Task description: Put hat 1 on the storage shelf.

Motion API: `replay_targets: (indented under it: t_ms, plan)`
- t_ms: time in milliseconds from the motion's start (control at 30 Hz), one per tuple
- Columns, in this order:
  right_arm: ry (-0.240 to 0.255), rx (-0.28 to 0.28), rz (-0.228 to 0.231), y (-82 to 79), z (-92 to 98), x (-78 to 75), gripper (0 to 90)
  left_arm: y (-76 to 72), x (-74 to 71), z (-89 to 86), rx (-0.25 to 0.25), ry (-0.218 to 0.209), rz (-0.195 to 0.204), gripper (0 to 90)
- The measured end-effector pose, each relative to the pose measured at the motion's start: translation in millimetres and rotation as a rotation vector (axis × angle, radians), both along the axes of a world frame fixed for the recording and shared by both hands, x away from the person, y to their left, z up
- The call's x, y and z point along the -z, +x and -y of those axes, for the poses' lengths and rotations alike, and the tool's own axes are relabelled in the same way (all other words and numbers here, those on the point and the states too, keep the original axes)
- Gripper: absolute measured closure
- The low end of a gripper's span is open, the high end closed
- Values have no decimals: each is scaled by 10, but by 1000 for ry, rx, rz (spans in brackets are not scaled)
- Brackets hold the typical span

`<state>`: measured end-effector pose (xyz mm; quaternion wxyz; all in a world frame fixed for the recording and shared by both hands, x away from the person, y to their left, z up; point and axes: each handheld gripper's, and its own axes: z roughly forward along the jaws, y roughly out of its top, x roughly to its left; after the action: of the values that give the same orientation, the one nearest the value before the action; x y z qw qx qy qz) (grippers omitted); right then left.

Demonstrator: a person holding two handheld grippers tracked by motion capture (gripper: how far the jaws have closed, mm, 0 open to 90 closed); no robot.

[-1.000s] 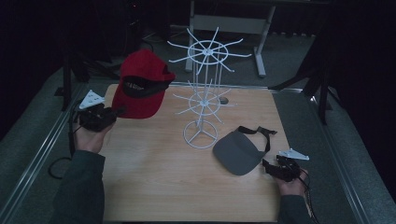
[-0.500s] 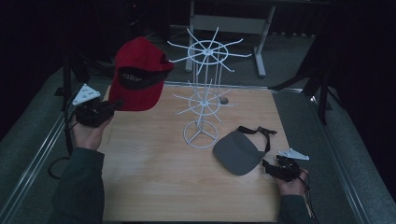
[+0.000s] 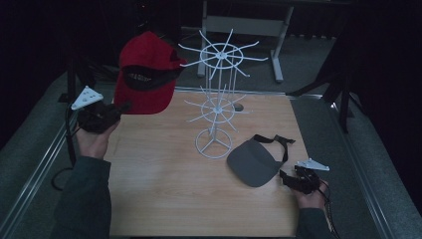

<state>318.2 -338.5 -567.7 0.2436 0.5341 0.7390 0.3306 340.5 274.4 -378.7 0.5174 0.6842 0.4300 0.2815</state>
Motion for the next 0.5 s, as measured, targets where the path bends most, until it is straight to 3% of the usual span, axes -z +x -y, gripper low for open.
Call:
replay_targets:
  t_ms: [500]
  plan:
    - [0, 0, 0, 0, 0, 0, 317, -27, -110, -3, 7, -35, 25, 859]
